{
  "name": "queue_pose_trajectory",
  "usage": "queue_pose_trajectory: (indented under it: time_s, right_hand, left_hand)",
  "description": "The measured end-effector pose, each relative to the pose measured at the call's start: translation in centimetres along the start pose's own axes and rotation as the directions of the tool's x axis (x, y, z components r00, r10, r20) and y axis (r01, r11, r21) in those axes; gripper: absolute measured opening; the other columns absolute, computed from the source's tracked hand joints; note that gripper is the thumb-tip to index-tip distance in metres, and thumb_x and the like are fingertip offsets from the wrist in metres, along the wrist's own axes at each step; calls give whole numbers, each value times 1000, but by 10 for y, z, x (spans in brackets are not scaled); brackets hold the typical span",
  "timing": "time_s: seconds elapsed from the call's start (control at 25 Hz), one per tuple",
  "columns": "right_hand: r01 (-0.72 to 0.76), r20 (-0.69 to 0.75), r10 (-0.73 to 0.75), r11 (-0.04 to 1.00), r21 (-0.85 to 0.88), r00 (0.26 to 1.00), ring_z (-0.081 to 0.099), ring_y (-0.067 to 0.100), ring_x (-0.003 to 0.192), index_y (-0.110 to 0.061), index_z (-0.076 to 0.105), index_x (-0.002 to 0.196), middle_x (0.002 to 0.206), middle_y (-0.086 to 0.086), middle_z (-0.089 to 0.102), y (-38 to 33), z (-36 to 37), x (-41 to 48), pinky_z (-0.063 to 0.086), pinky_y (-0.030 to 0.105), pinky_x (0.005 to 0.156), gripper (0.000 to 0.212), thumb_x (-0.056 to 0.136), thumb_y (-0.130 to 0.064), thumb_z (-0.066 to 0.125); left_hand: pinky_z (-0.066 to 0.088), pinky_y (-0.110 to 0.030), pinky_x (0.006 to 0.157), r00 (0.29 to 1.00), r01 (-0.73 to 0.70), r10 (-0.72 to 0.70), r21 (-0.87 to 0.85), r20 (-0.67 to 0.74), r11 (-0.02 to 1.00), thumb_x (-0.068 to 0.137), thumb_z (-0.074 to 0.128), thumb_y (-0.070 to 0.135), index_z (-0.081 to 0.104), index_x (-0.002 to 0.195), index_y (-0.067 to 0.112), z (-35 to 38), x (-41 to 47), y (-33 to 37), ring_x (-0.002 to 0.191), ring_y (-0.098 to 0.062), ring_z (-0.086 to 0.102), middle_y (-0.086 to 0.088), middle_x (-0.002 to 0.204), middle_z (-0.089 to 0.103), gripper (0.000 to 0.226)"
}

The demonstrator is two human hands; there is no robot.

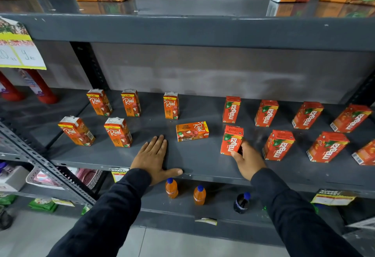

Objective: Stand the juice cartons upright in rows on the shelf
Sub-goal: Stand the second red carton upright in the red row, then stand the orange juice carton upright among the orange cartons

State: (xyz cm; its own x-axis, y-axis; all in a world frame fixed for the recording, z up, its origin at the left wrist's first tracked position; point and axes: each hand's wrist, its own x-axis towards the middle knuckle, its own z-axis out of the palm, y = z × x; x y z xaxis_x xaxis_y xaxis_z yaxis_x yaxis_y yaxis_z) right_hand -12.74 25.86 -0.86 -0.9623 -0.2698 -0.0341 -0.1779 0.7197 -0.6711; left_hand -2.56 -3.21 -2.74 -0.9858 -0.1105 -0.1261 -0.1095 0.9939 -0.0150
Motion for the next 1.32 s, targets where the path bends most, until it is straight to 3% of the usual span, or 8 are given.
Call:
queue_pose_trajectory:
  time_s: [0.32,0.44,0.56,0.68,0.76,0.92,1.08,1.32]
  right_hand:
    - [-67,-95,74,995,72,993,57,35,112,-10,46,121,121,14,62,-2,2,-9,45,39,88,35,88,-13,58]
    - [108,-398,-37,981,158,917,61,28,94,-8,53,125,105,11,61,-5,21,-53,51,42,83,49,78,-6,68]
    - [332,-269,-296,939,96,917,61,12,75,-21,64,107,84,-5,60,-24,54,-90,55,37,68,33,75,-13,71]
    - [123,-73,-106,948,294,992,62,11,86,-23,53,122,102,-3,61,-70,66,-54,51,25,70,50,77,-27,74]
    - [-76,-21,90,927,366,996,61,19,96,-18,47,125,110,0,58,-97,72,-16,50,33,80,63,73,-41,75]
    - [-476,101,529,642,601,842,64,32,98,-8,51,113,110,11,65,-117,81,38,54,48,86,83,53,-59,76]
    - [-523,68,563,707,475,823,63,29,88,-17,57,79,104,7,67,-124,85,58,56,42,81,62,43,-65,74]
    - [-564,-5,585,785,255,811,55,32,116,-14,53,122,128,9,59,-134,88,66,46,39,95,99,41,-64,81]
  left_hand:
    - [-9,-35,113,996,-93,93,-10,-10,996,61,18,99,-7,151,17,0,0,-18,145,-18,-11,-3,160,-12,125]
    - [-9,-36,114,997,-52,53,12,-56,999,59,13,101,-6,151,12,4,-3,-13,145,-20,-11,-6,159,-12,129]
    - [-10,-38,115,998,-20,21,20,-56,1000,56,11,102,-8,150,9,4,-5,-13,145,-23,-15,-9,158,-15,134]
    - [-9,-39,117,999,-24,24,15,-39,1000,54,11,102,-10,150,7,0,-6,-12,144,-23,-16,-10,158,-16,137]
    - [-8,-41,118,999,-5,5,14,-51,1000,51,12,104,-10,149,7,-1,-6,-11,144,-23,-18,-10,158,-16,140]
    - [-9,-40,117,999,-13,13,-10,-33,1000,45,19,106,-11,149,8,-1,-5,-11,144,-22,-19,-9,158,-17,146]
    - [-9,-41,117,999,-27,27,23,-29,999,45,25,105,-13,149,8,2,-2,-15,143,-23,-20,-9,156,-21,147]
    - [-10,-39,116,997,-25,22,-38,-77,999,69,-3,91,-6,150,9,4,-4,-16,144,-22,-15,-9,158,-13,116]
